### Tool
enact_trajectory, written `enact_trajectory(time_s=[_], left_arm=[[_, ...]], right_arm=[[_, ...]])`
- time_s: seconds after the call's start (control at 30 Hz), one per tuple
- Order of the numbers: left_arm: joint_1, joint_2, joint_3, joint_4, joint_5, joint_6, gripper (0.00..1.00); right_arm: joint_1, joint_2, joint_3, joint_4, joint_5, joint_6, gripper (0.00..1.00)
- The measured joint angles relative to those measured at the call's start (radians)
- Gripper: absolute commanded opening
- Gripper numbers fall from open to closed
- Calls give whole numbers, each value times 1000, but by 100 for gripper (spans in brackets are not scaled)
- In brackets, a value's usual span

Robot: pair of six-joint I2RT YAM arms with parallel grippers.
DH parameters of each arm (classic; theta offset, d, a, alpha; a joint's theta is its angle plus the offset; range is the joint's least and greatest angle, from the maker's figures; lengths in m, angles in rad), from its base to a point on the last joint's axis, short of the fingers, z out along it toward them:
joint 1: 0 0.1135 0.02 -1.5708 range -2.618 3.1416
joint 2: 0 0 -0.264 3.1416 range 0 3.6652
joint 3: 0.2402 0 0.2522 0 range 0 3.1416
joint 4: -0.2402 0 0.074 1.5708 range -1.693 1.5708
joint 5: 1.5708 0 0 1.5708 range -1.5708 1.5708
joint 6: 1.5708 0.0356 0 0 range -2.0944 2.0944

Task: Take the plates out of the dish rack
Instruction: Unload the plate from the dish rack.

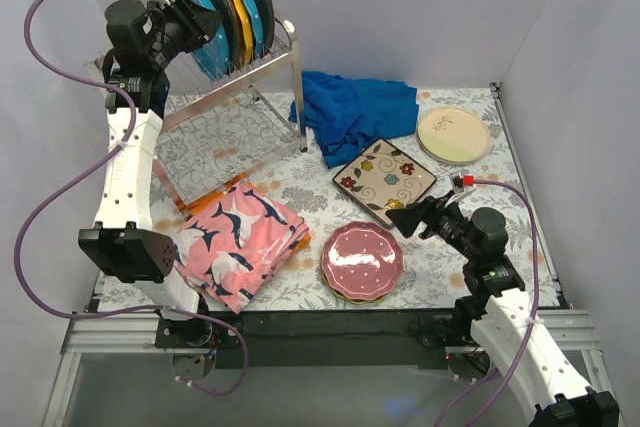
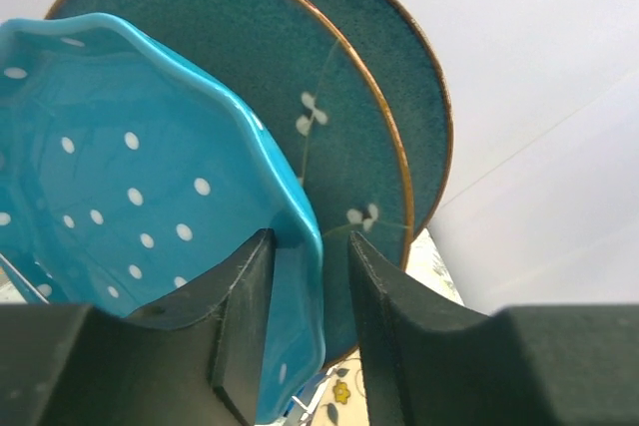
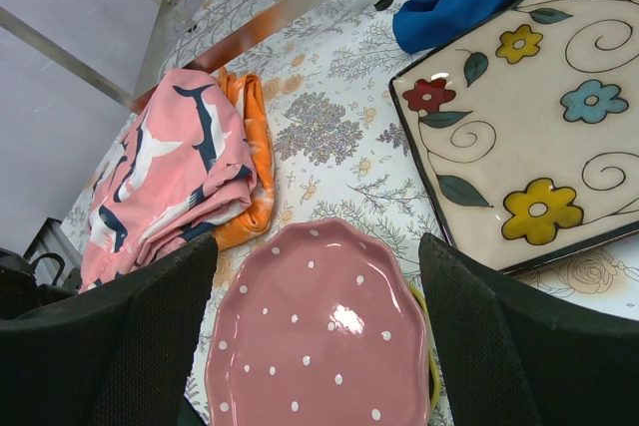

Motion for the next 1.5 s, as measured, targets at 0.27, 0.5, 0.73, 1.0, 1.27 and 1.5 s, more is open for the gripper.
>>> enact_trajectory(time_s=[0.27, 0.5, 0.73, 1.0, 1.27, 1.5], left_arm=[[10, -11, -26, 32, 14, 29, 0], [10, -28, -64, 76, 16, 31, 0], [11, -27, -54, 66, 18, 24, 0], [12, -16, -13, 16, 13, 14, 0], [12, -18, -13, 14, 10, 14, 0], [12, -27, -30, 27, 7, 6, 0]], right_arm=[[0, 0, 0, 0, 0, 0, 86], [0, 0, 0, 0, 8, 0, 86], [0, 1, 0, 0, 18, 1, 82], [12, 108, 214, -82, 68, 2, 81], [221, 406, 675, -84, 209, -41, 80], [467, 740, 1086, -84, 344, -188, 78]])
